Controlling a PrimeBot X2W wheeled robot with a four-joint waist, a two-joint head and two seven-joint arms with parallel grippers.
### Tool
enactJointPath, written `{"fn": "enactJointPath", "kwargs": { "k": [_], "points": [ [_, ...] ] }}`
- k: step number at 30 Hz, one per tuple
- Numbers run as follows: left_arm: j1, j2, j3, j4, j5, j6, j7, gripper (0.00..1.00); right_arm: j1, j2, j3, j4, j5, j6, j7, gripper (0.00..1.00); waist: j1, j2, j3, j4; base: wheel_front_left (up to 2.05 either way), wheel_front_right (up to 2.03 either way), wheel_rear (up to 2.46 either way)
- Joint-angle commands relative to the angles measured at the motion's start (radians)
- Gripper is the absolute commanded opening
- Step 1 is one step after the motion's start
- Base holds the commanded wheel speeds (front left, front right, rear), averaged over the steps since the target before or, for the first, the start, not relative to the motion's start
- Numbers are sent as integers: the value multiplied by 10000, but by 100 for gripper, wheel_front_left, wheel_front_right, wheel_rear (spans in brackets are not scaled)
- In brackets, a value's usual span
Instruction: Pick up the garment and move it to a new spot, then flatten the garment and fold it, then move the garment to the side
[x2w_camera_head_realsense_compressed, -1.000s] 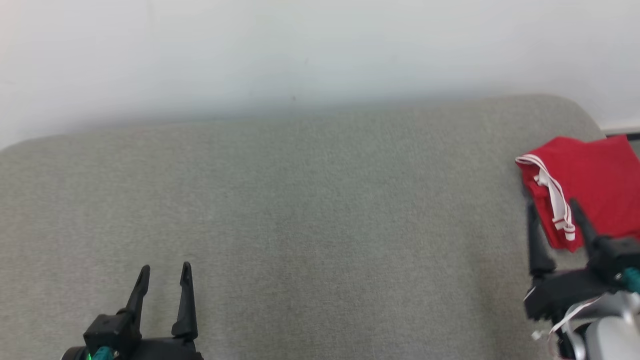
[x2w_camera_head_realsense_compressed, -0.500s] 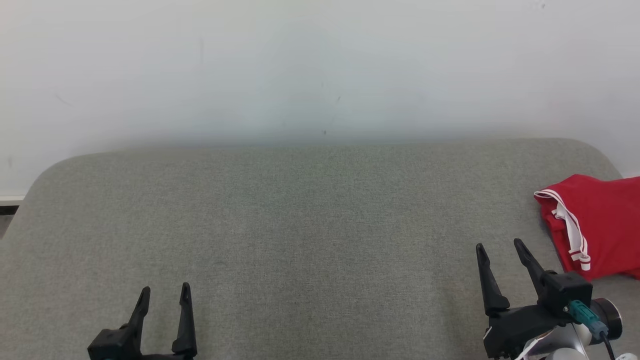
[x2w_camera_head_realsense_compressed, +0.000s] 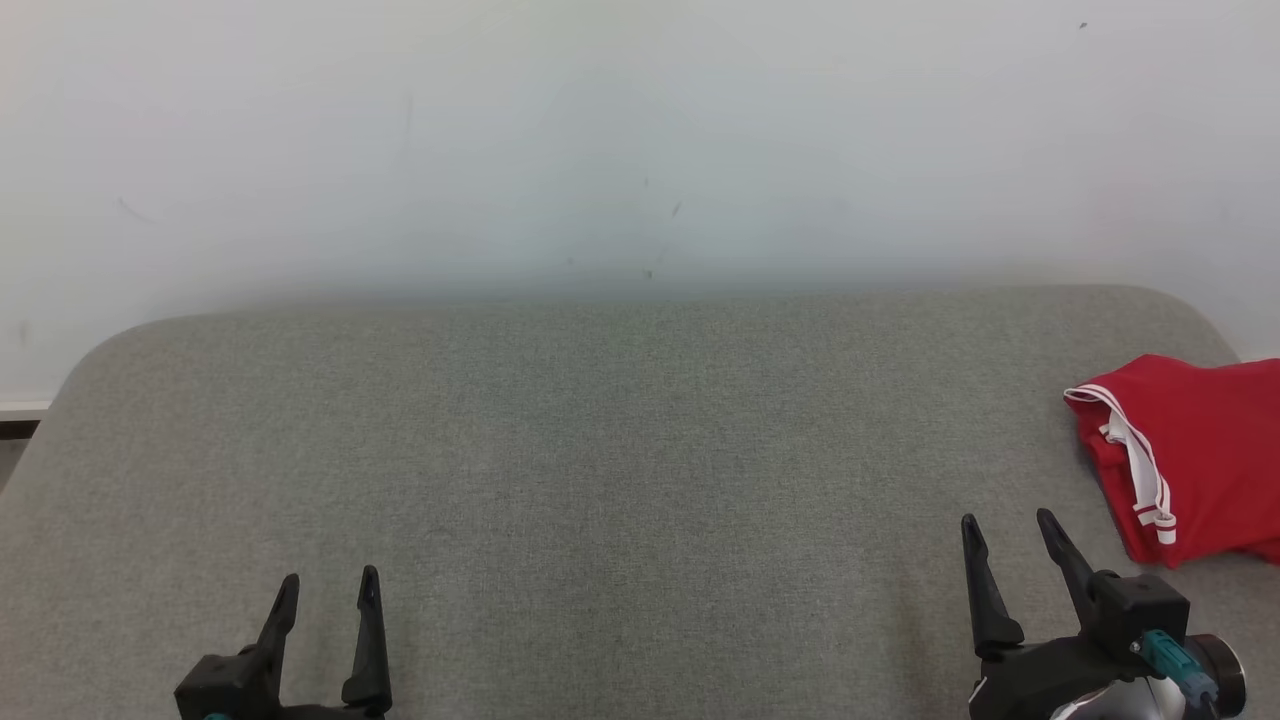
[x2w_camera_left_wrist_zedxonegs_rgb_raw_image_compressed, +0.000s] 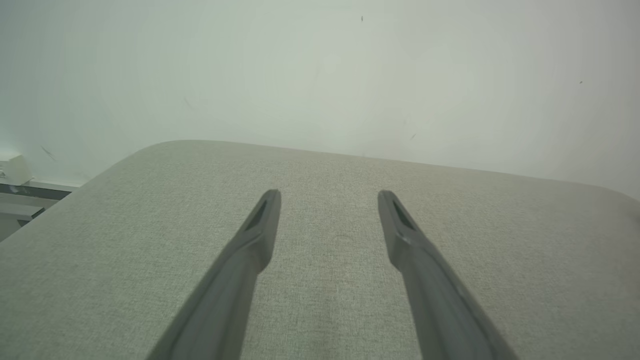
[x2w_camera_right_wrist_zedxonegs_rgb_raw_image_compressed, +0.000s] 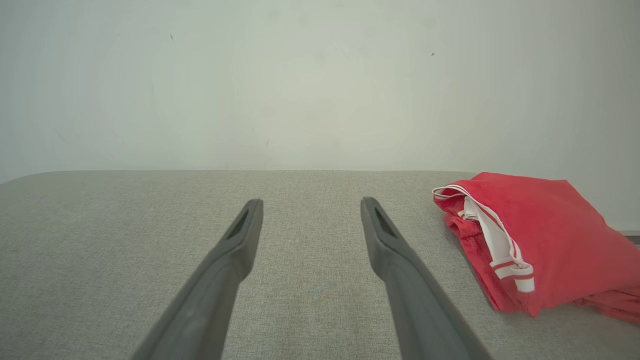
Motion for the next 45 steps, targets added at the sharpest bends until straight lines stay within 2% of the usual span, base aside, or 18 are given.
{"fn": "enactJointPath", "kwargs": {
  "k": [1, 28, 29, 34, 45],
  "points": [
    [-73, 2, 27, 19, 41, -3, 0, 100, 120, 34, -28, 21, -52, -2, -46, 100, 1, 0, 5, -6, 0, 0, 0],
    [-26, 4, -18, -27, 121, -4, 0, 100, 138, 327, -412, 107, 55, -1, -172, 100, 1, 0, 58, -67, 0, 0, 0],
    [-32, -4, -40, -19, 57, -31, 0, 0, 116, 309, -399, 110, 91, 0, -119, 0, 1, 0, 60, -68, 0, 0, 0],
    [202, -45, 9, 381, -151, -48, 112, 0, 356, 355, -449, 534, 263, 0, 5, 0, 1, 0, 65, -70, 0, 0, 0],
    [85, -38, 166, 240, -2120, -165, 641, 0, 286, 356, -552, 337, 2317, 1, 440, 0, 1, 0, 125, -85, 0, 0, 0]
  ]
}}
